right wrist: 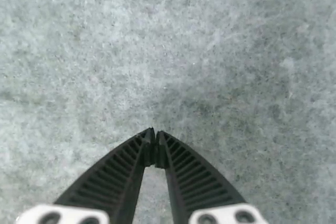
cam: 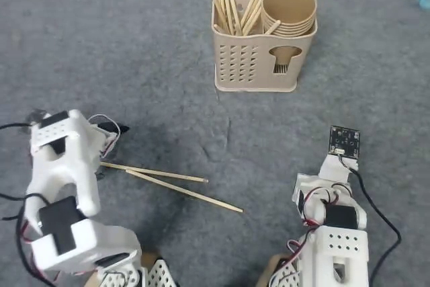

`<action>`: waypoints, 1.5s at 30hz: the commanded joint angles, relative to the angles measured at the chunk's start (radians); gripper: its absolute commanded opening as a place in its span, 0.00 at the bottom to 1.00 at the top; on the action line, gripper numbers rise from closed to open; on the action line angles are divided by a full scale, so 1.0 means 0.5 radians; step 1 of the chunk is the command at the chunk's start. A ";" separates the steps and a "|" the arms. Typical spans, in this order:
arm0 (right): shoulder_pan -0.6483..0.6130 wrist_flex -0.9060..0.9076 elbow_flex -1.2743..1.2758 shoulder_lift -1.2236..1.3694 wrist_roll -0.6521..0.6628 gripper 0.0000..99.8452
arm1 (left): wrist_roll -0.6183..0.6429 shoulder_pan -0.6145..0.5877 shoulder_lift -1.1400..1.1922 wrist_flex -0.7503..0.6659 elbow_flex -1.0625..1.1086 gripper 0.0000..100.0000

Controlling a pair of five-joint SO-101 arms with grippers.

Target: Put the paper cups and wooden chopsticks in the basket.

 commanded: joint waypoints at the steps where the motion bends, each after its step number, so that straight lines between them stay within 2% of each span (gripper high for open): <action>1: 0.005 -0.020 -0.012 -0.026 0.025 0.01 | -0.018 -0.012 -0.015 -0.083 0.005 0.32; 7: 0.011 -0.020 -0.012 -0.026 0.025 0.01 | -0.018 -0.012 -0.012 -0.175 0.026 0.00; 9: 0.014 -0.020 -0.012 -0.026 0.025 0.01 | -0.018 -0.003 -0.012 -0.184 0.054 0.03; 12: 0.014 -0.020 -0.012 -0.026 0.025 0.01 | -0.018 -0.003 -0.018 -0.203 0.060 0.01; 23: 0.011 -0.020 -0.009 -0.026 0.025 0.01 | -0.025 -0.015 -0.037 -0.193 0.044 0.02; 26: 0.008 -0.020 -0.009 -0.026 0.025 0.01 | -0.028 -0.012 -0.037 -0.144 0.041 0.12; 31: 0.011 -0.020 -0.009 -0.026 0.025 0.01 | -0.147 -0.018 -0.018 -0.095 0.069 0.49; 33: 0.011 -0.020 -0.009 -0.026 0.025 0.01 | -0.147 -0.046 -0.015 -0.098 0.118 0.53; 36: 0.008 -0.020 -0.009 -0.026 0.025 0.01 | -0.147 -0.058 -0.015 -0.107 0.143 0.50; 40: 0.017 -0.020 -0.009 -0.026 0.025 0.01 | -0.150 -0.058 -0.012 -0.107 0.149 0.41; 43: 0.020 -0.020 -0.009 -0.026 0.025 0.01 | -0.150 -0.052 -0.015 -0.110 0.140 0.28; 45: 0.020 -0.020 -0.009 -0.026 0.025 0.01 | -0.153 -0.049 -0.034 -0.110 0.133 0.15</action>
